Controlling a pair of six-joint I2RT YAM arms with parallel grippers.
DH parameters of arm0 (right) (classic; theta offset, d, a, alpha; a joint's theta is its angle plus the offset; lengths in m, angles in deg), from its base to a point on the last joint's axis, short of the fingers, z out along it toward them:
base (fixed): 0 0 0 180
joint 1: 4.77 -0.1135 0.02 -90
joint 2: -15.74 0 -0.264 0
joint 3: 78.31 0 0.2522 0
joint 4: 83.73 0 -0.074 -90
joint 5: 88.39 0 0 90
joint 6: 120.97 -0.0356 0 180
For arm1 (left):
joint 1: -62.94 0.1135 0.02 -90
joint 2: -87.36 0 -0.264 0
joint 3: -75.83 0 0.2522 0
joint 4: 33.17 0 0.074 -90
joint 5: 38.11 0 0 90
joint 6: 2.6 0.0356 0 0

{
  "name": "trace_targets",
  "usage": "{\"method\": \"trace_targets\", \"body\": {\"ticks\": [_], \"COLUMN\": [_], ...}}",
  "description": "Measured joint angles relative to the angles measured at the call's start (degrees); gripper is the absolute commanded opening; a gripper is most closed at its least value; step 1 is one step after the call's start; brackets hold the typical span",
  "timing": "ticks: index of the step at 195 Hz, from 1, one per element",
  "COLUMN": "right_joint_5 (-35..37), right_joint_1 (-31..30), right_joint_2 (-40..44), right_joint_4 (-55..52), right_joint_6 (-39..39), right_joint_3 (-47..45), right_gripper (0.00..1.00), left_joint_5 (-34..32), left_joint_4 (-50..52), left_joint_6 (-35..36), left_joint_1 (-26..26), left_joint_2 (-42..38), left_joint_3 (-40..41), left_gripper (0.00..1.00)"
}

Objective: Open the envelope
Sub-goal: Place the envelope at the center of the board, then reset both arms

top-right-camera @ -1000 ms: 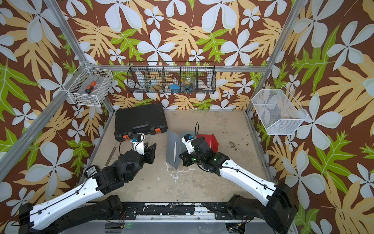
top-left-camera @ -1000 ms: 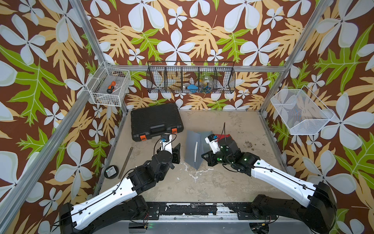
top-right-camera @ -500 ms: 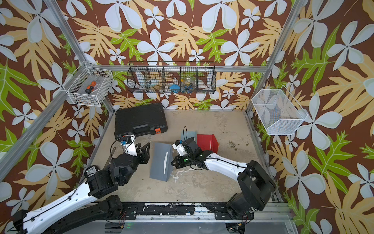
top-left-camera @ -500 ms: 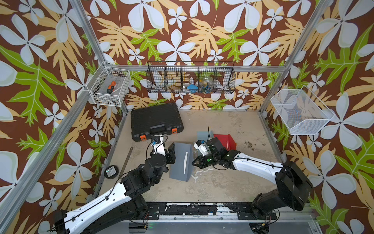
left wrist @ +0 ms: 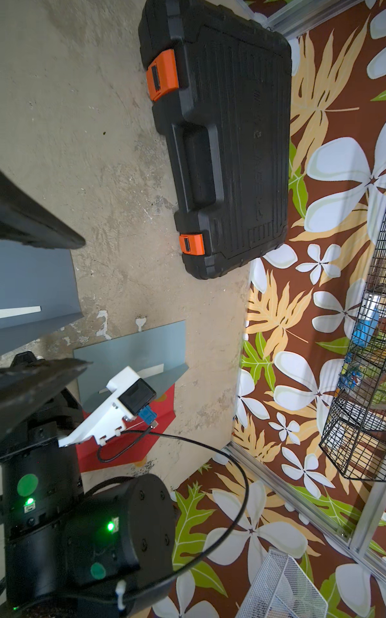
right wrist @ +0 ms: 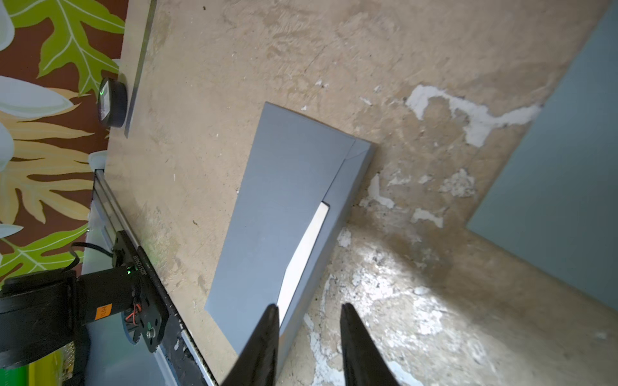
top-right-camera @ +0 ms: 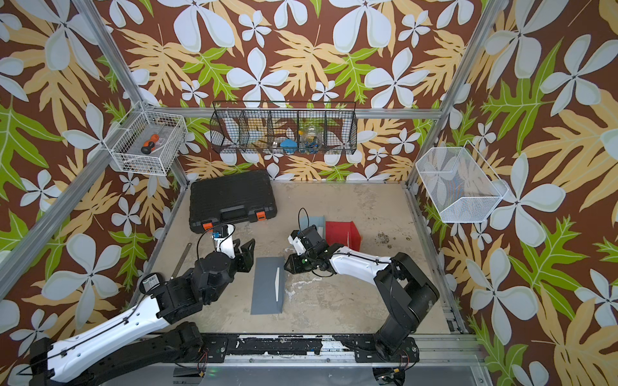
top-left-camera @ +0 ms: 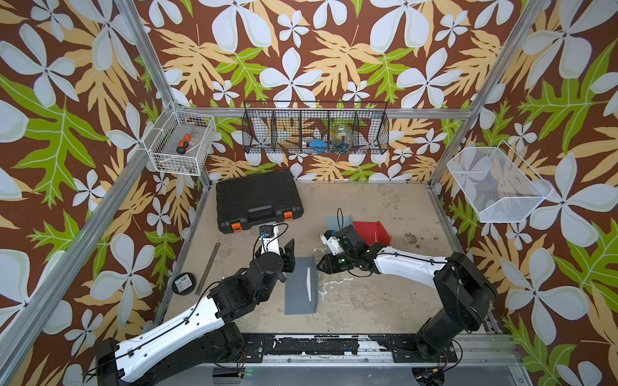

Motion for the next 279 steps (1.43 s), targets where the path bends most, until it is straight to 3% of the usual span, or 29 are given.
{"method": "trace_targets", "body": {"ticks": [26,47,73,97,108,114,124,143,162,179,211,242,279], "right_joint_5": [1.2,4.6,19.2,40.5,51.5,55.8,61.1,65.4,65.0,62.6,52.8,44.0,37.6], "right_joint_1": [0.1,0.1,0.1,0.4,1.3,2.7,6.3,17.9,26.9,31.1,32.5,34.6,35.1], "right_joint_2": [3.5,11.1,25.7,37.5,41.6,42.7,43.1,41.3,38.7,34.0,21.0,14.6,9.1], "right_joint_4": [-0.9,-1.9,-2.1,2.5,8.8,13.3,20.0,26.9,36.5,44.7,59.9,72.3,83.7], "right_joint_6": [0.2,0.6,3.1,6.4,11.3,14.5,19.4,23.7,23.7,24.0,28.2,31.5,33.3], "right_joint_3": [-1.0,-2.3,-5.0,-13.0,-19.9,-23.8,-29.4,-34.2,-37.8,-41.2,-43.9,-45.9,-49.7], "right_gripper": [0.39,0.49,0.71,0.79,0.82,0.89,1.00,1.00,1.00,0.99,1.00,0.99,1.00], "left_joint_5": [0.1,0.1,-1.2,0.9,2.5,3.2,3.4,3.1,0.8,0.0,1.9,6.1,8.0], "left_joint_4": [-0.4,-0.8,-2.1,-5.8,-9.1,-11.4,-14.9,-22.4,-32.3,-38.3,-54.6,-66.9,-74.2], "left_joint_6": [0.0,1.0,1.6,2.7,3.0,3.2,3.3,6.1,11.0,15.0,22.2,25.8,26.7], "left_joint_1": [0.0,0.0,1.6,11.4,17.0,20.2,24.5,30.6,35.3,39.0,41.7,42.1,42.7], "left_joint_2": [0.3,0.5,0.6,0.5,0.8,1.4,2.8,6.8,13.1,18.2,28.5,34.9,35.7], "left_joint_3": [0.3,1.1,3.0,5.8,7.6,8.9,10.7,13.4,15.9,17.6,22.8,25.2,28.0], "left_gripper": [0.55,0.64,0.77,0.87,0.99,1.00,1.00,1.00,1.00,1.00,1.00,1.00,0.99]}}
